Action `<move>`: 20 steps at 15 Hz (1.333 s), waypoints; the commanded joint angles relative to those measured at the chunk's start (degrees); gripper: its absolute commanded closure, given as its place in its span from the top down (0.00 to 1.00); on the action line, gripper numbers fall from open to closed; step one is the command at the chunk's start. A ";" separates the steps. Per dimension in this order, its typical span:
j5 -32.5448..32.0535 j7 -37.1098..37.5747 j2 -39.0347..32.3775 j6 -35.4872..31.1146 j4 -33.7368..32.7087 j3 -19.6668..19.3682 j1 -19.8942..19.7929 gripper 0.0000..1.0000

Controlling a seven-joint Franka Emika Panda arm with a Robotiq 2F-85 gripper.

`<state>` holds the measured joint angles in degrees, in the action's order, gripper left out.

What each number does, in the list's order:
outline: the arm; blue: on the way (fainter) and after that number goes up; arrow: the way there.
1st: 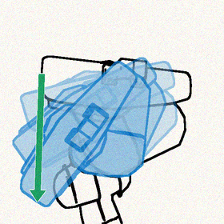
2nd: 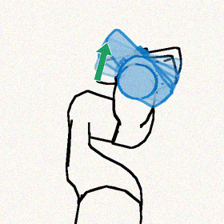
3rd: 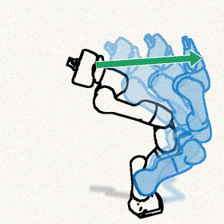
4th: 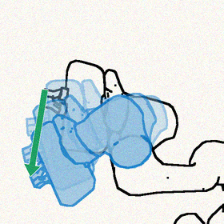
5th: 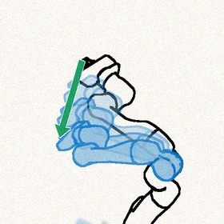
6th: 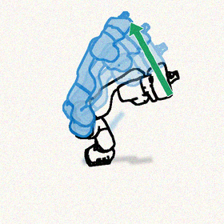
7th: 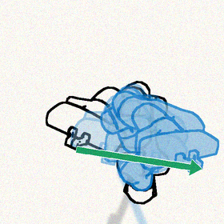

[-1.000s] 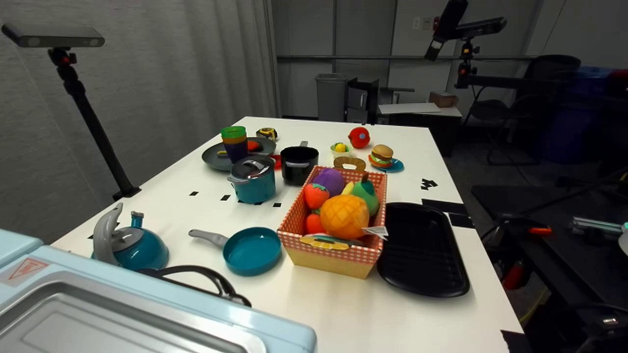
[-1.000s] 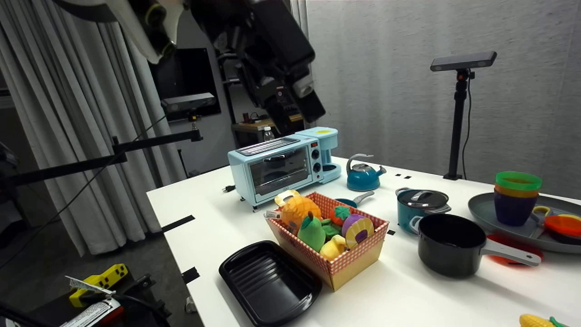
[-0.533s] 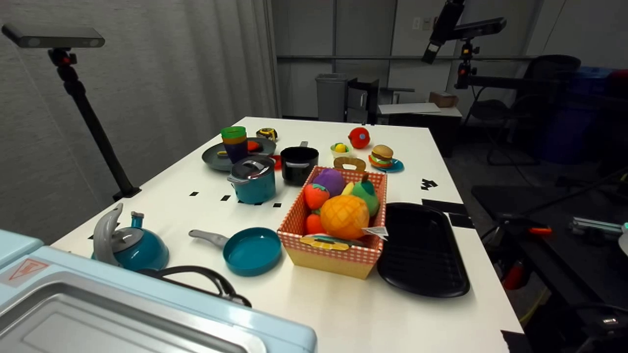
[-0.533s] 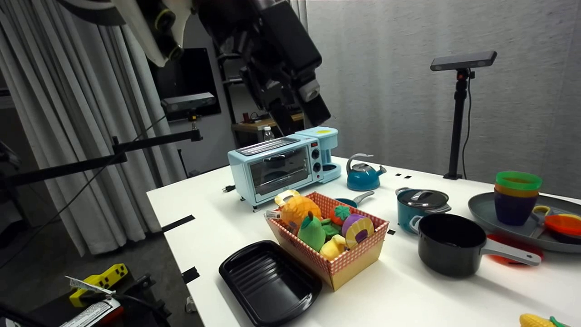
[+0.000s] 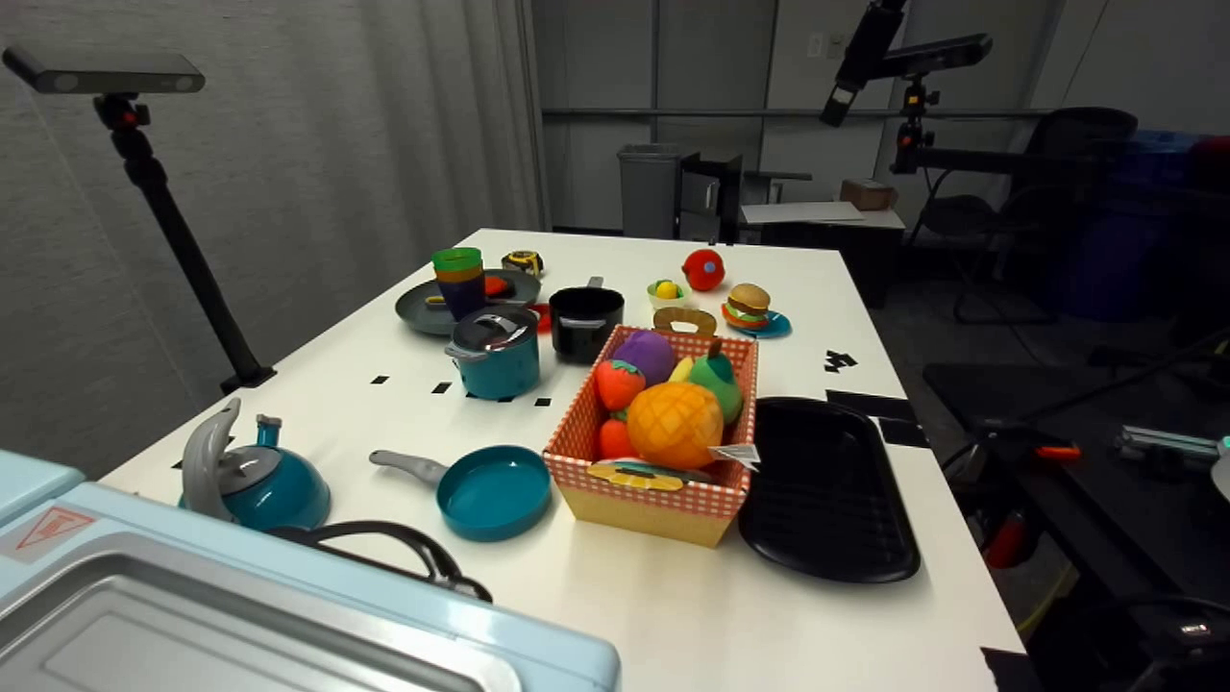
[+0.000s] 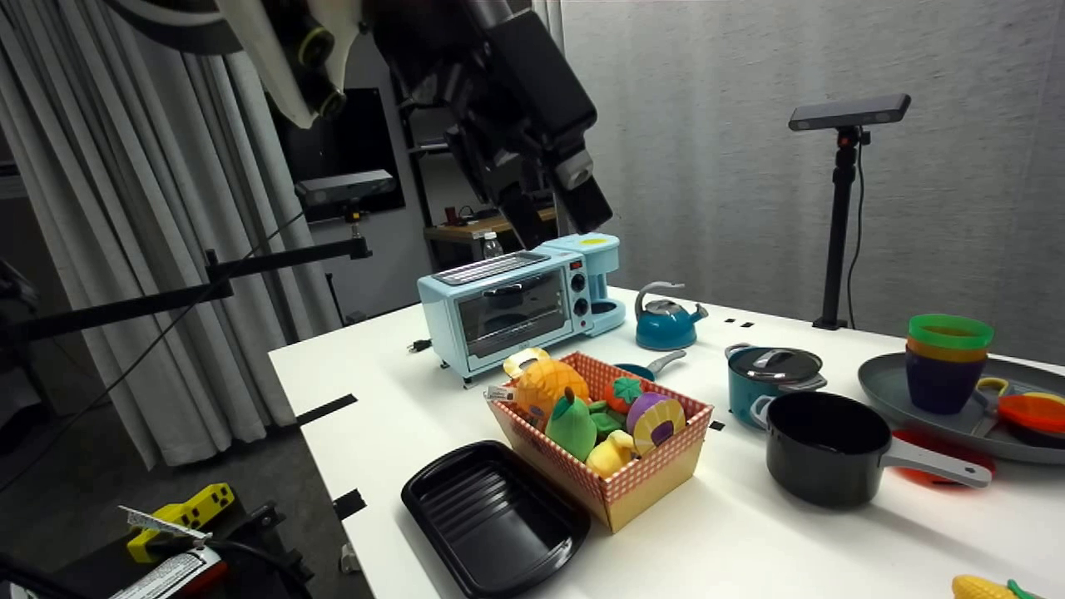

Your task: Pick the lid from the blue pot and put it on the black pot

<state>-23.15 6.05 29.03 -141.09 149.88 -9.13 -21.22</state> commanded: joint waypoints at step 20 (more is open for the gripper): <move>1.81 15.84 -24.06 -10.69 -15.28 4.83 6.19 1.00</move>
<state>-21.27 21.98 4.96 -151.93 134.71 -2.48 -16.83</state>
